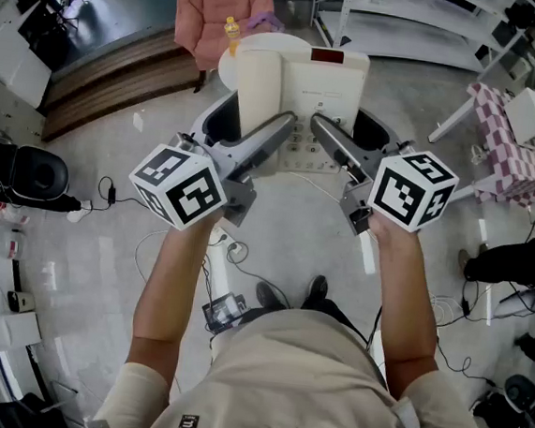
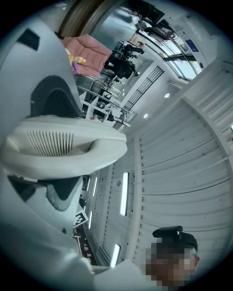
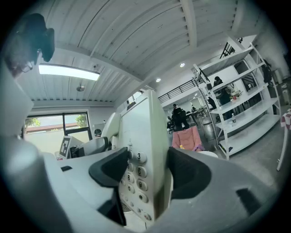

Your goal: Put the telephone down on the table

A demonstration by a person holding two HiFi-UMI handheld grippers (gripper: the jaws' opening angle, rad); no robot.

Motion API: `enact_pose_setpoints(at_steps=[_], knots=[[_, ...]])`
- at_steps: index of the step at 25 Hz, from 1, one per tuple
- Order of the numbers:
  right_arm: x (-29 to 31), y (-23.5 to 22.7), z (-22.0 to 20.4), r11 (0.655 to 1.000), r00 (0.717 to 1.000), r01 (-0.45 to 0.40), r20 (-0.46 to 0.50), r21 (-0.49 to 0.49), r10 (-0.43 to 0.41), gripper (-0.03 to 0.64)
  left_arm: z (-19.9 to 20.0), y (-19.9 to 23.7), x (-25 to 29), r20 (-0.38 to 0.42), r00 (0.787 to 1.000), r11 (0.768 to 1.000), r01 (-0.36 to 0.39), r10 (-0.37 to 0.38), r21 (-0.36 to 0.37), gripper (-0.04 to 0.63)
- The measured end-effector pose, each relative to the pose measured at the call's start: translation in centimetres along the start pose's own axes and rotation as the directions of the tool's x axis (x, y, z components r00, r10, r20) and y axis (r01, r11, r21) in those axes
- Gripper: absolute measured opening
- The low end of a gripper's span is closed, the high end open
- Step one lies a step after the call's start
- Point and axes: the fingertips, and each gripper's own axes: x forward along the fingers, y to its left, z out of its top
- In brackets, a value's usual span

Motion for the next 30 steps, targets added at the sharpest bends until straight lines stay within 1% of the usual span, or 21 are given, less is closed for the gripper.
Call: enact_pose_setpoints(at_steps=[10, 13, 20, 24, 27, 30], knots=[[0.0, 0.0, -0.6, 1.0, 1.0, 0.006, -0.002, 0.0, -0.006, 0.258, -0.6, 0.1, -0.3, -0.008, 1.0, 1.0, 0.002, -0.002, -0.003, 0.377], [0.1, -0.1, -0.3, 1.0, 1.0, 0.006, -0.001, 0.002, -0.006, 0.258, -0.3, 0.1, -0.1, -0.022, 1.0, 1.0, -0.007, 0.007, 0.0, 0.376], [0.2, -0.1, -0.4, 1.0, 1.0, 0.018, -0.001, 0.001, -0.018, 0.262, -0.5, 0.4, -0.1, -0.008, 1.0, 1.0, 0.009, -0.009, -0.011, 0.376], [0.6, -0.7, -0.8, 0.999, 1.0, 0.017, -0.001, 0.026, -0.017, 0.265, -0.9, 0.9, 0.1, -0.011, 1.0, 1.0, 0.003, -0.003, -0.016, 0.376], [1.0, -1.3, -1.3, 0.998, 1.0, 0.005, -0.002, 0.055, -0.005, 0.265, -1.3, 1.3, 0.3, -0.031, 0.999, 1.0, -0.018, 0.018, -0.008, 0.376], [1.7, -2.2, -1.5, 0.998, 1.0, -0.011, -0.006, 0.067, 0.011, 0.268, -1.7, 2.1, 1.0, -0.024, 0.999, 1.0, -0.027, 0.027, -0.003, 0.376]])
